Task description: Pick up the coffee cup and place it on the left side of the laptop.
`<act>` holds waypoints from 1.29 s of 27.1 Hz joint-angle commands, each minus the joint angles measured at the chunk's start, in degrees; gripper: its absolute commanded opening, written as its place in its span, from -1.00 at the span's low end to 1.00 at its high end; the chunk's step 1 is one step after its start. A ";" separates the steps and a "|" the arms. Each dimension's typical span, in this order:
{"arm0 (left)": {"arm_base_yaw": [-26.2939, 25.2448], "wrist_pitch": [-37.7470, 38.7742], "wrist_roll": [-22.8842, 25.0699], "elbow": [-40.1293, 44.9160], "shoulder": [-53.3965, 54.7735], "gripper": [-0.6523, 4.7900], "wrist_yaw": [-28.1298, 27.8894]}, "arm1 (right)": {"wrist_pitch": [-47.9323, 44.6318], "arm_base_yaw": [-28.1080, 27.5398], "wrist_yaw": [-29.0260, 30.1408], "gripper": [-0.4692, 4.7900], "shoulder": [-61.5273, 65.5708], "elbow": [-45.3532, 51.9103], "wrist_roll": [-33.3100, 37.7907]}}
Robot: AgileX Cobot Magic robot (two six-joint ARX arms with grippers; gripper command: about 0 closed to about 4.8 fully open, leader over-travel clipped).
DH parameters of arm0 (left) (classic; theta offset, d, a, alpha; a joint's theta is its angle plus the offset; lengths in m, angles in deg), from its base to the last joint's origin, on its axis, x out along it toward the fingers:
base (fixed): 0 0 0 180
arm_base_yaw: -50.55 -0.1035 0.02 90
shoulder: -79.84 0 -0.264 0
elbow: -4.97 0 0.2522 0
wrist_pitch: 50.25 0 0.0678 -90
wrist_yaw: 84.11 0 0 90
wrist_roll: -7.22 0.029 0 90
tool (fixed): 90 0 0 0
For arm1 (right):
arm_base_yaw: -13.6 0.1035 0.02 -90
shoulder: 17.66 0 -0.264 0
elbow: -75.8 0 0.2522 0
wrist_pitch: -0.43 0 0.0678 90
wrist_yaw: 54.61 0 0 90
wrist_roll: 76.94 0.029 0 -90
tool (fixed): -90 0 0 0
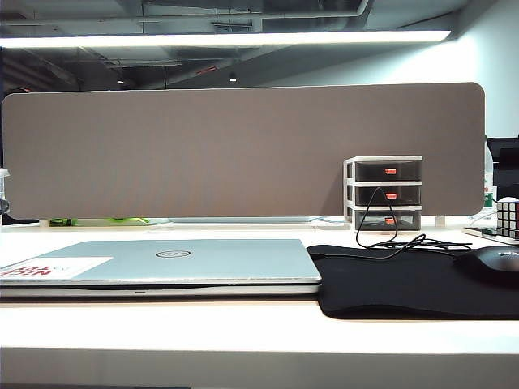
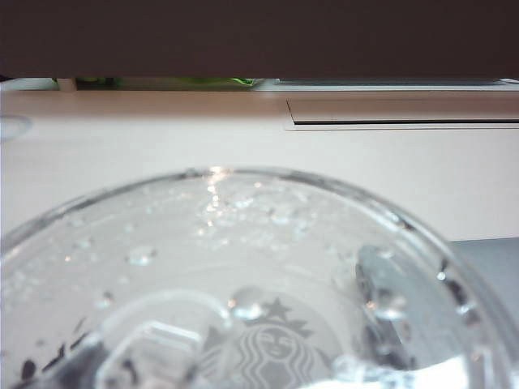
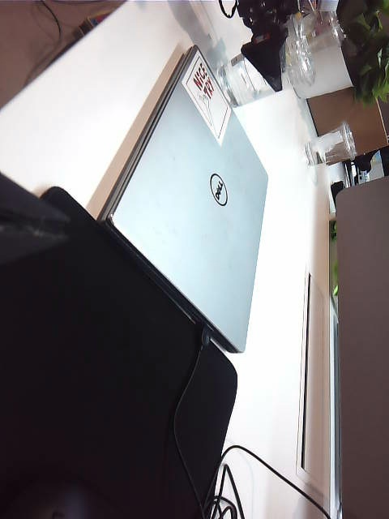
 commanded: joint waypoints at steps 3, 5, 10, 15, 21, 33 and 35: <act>-0.15 -0.61 -0.55 -0.07 0.68 0.69 0.07 | -0.94 0.09 6.25 -0.82 -0.11 0.31 -0.20; -0.13 -0.55 -0.55 -0.07 0.70 0.69 0.13 | -0.94 0.11 8.28 -0.82 -0.11 0.31 -0.20; -0.13 0.00 -0.02 -0.09 0.72 0.71 0.24 | -0.98 0.09 8.41 -0.82 -0.11 0.31 -0.20; -0.13 2.38 1.20 -0.07 0.72 0.78 0.94 | -0.98 0.07 8.41 -0.82 -0.11 0.31 -0.20; -0.13 2.38 1.20 -0.07 0.70 1.00 2.60 | -0.98 0.07 8.41 -0.82 -0.11 0.31 -0.20; -0.13 4.44 1.14 1.84 0.57 1.00 2.60 | -1.01 0.00 8.39 -0.82 -0.11 0.31 -0.24; -0.15 4.48 1.46 2.89 0.26 1.00 1.75 | -1.03 0.00 8.39 -0.82 -0.11 0.31 -0.44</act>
